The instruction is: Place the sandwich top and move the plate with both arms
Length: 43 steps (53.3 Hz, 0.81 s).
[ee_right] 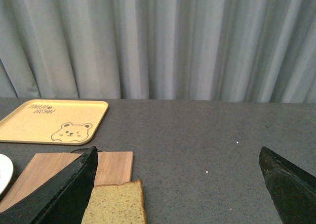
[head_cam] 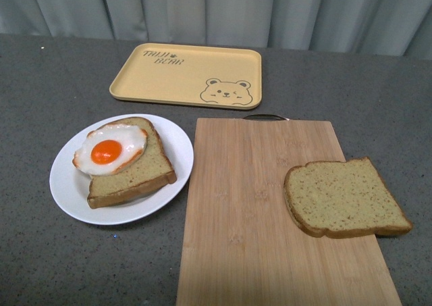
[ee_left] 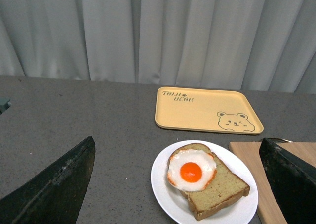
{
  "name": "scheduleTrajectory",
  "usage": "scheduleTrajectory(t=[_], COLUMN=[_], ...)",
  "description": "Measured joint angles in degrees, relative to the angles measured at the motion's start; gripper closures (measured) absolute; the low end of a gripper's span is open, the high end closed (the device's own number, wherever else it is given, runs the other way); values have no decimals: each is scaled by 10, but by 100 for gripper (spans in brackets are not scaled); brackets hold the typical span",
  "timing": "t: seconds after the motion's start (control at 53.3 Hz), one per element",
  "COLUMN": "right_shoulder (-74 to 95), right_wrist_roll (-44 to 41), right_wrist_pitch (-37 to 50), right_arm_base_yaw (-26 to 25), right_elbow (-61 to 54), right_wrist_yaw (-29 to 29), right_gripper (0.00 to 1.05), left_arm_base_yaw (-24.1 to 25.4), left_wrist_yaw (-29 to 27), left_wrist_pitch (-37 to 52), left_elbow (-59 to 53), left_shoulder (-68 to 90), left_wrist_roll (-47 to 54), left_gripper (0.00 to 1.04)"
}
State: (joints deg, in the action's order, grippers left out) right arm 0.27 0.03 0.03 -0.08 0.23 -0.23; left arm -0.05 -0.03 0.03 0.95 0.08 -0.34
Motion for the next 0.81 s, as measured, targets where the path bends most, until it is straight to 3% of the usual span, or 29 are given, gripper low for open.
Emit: scheduleTrajectory(t=[0.394,0.487,0.525,0.713,0.806], right_shoulder=[0,33,57,351,523], right_wrist_roll=[0,-73,-95,-84,-57], right_wrist_pitch=[0,24,36,180,191], right_arm_base_yaw=[0,14,10,-62,-106], right_elbow=[0,2,4,66,126], right_wrist_yaw=[0,72,71,-61,-145], right_gripper=[9,9,9,9,9], left_arm_base_yaw=[0,0,0,0,0], left_wrist_yaw=[0,0,0,0,0], left_wrist_pitch=[0,0,0,0,0], left_elbow=[0,0,0,0,0], left_shoulder=[0,0,0,0,0], left_wrist_roll=[0,0,0,0,0], left_gripper=[7,7,7,7,7])
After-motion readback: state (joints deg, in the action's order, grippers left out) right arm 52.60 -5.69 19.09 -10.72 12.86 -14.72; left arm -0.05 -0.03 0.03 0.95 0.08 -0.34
